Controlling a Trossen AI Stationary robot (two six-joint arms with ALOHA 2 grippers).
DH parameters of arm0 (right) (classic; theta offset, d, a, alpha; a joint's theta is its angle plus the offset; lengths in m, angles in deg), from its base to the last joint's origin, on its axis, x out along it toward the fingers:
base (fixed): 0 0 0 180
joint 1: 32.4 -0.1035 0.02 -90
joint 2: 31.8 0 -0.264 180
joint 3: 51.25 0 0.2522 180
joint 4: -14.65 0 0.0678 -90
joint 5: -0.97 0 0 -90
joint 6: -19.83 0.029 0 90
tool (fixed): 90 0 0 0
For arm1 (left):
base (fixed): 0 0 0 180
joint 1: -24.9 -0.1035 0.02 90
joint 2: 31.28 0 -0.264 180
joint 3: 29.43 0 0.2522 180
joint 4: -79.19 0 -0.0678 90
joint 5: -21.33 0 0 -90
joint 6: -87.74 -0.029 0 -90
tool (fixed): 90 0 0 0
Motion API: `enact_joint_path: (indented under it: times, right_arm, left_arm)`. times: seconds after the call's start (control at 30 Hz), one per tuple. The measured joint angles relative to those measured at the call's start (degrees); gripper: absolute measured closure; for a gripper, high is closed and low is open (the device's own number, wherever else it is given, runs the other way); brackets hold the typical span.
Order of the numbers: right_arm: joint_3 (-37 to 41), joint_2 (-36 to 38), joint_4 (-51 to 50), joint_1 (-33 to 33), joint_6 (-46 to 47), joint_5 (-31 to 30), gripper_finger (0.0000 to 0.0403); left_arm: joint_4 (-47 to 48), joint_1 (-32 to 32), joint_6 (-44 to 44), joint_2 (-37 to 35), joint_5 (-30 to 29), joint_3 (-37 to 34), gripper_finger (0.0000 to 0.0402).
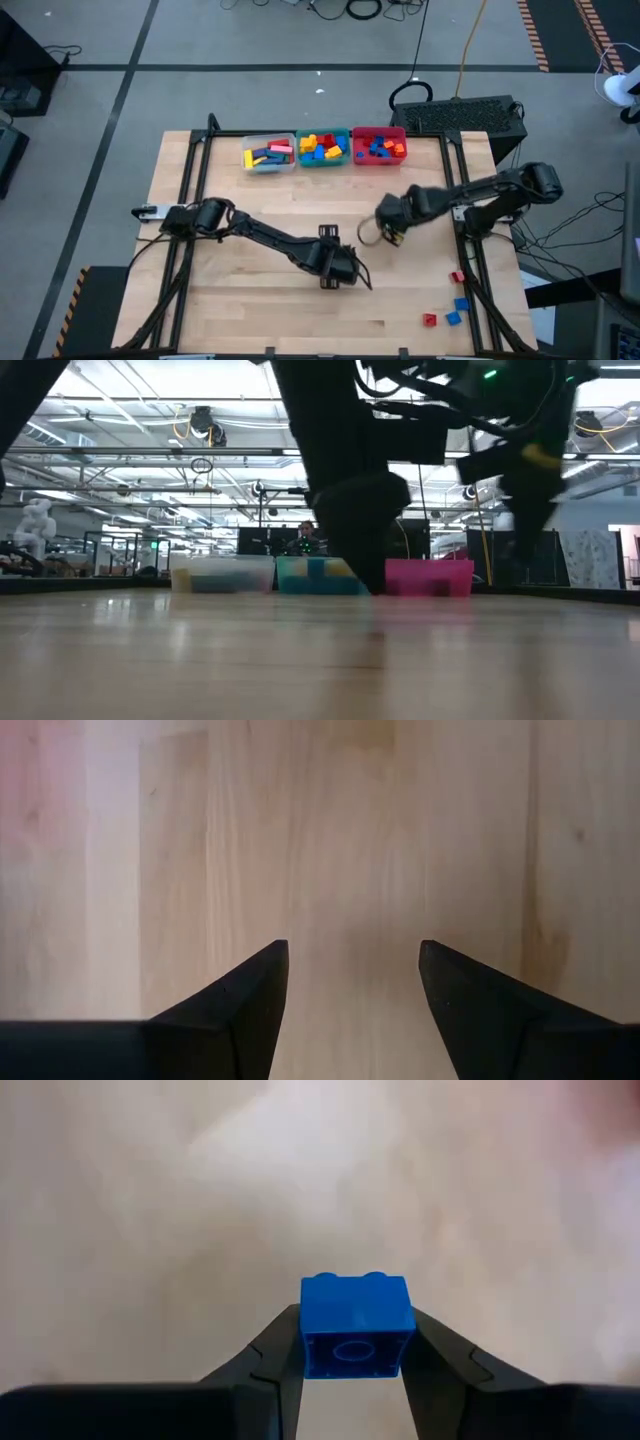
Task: Sort blocks by size
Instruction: Put the blue 4 stud game piece into the red bin
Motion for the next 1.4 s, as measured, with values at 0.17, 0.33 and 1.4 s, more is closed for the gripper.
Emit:
enact_joint_path:
  times: [0.17,0.33,1.4]
  right_arm:
    - [0.0,0.0,7.8,10.8,-9.1,-0.5,0.0285]
    - [0.0,0.0,16.2,21.1,-17.3,-0.5,0.0285]
    - [0.0,2.6,31.2,45.8,-32.2,3.5,0.0126]
  left_arm:
    - [4.5,1.9,1.9,0.0,-3.1,0.0,0.0173]
    - [7.9,3.4,3.7,0.0,-5.9,0.0,0.0173]
    - [-3.0,0.6,2.5,-1.0,-6.7,-9.9,0.0173]
